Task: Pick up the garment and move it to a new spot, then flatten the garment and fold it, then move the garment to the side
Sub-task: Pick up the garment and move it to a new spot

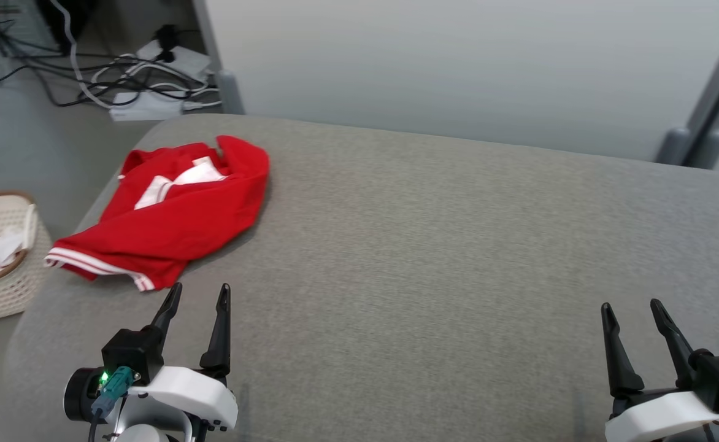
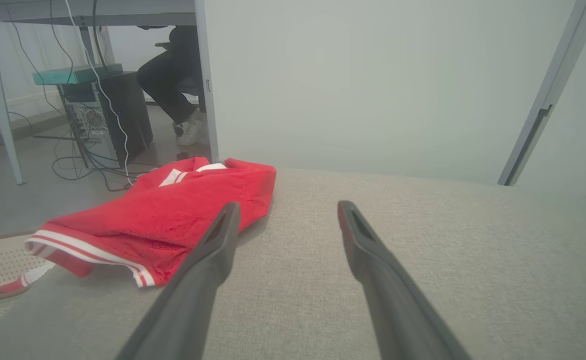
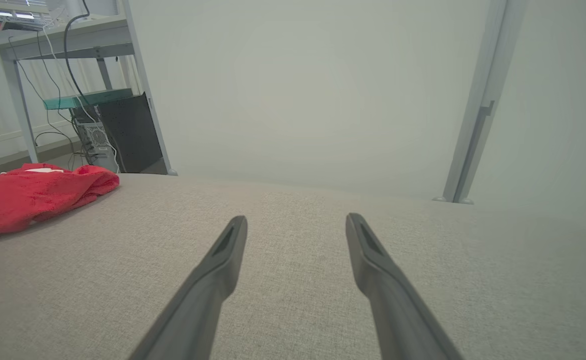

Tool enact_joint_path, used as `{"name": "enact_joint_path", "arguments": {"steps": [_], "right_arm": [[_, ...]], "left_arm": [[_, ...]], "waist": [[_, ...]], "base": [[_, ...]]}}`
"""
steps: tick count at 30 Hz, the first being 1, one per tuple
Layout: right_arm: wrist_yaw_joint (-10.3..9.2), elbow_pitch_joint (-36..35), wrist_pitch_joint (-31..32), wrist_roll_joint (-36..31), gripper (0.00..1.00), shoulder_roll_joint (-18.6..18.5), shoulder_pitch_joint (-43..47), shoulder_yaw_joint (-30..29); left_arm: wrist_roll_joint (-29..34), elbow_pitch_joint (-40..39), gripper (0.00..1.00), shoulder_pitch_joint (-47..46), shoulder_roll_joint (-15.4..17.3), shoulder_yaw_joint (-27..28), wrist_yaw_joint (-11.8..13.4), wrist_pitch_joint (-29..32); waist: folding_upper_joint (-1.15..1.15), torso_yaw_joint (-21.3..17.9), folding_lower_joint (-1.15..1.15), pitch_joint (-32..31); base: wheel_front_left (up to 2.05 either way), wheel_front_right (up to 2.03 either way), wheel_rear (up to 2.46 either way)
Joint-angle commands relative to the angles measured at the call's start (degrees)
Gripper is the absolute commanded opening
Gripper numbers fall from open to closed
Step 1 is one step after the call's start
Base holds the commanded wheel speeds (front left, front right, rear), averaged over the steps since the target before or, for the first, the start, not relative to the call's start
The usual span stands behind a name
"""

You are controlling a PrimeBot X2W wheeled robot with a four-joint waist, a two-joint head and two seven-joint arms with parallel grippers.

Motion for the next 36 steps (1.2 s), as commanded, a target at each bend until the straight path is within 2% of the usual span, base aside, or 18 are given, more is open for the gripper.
{"name": "enact_joint_path", "arguments": {"steps": [1,8,14,28,31,36], "right_arm": [[0.07,-2.19,-0.65,0.59,1.0,-0.57,-2.22,2.04],[0.07,-2.75,-0.62,1.39,1.0,-0.29,-2.17,3.77],[0.07,-2.7,-0.65,1.61,1.0,0.05,-1.89,4.14],[0.07,-2.2,-0.69,1.99,1.0,0.36,-1.9,4.83],[0.07,-2.2,-0.69,2.16,1.0,0.32,-1.86,4.97],[0.07,-3.04,-0.24,1.96,1.0,0.12,-2.09,5.18]], "left_arm": [[-0.02,-1.88,1.0,-2.16,0.62,1.9,0.79,-0.52],[-1.04,-1.82,1.0,-1.62,0.76,2.35,1.04,-0.64],[-1.59,-1.95,1.0,-1.31,0.82,2.14,0.96,-0.58],[-2.36,-1.86,1.0,-1.32,1.58,1.28,0.58,0.79],[-3.25,-1.86,1.0,-1.39,1.85,1.01,-0.19,2.37],[-5.75,-2.22,1.0,-5.55,3.35,0.02,-3.42,9.58]], "waist": [[0.0,3.88,0.0,0.0],[0.0,9.68,0.0,-0.1],[0.0,12.57,0.0,-0.08],[0.0,13.36,0.0,-0.13],[0.0,13.07,0.0,0.15],[0.0,11.88,0.0,1.66]], "base": [[0.0,0.0,0.0],[0.0,0.0,0.0],[0.0,0.0,0.0],[0.0,0.0,0.0],[0.0,0.0,0.0],[0.0,0.0,0.0]]}}
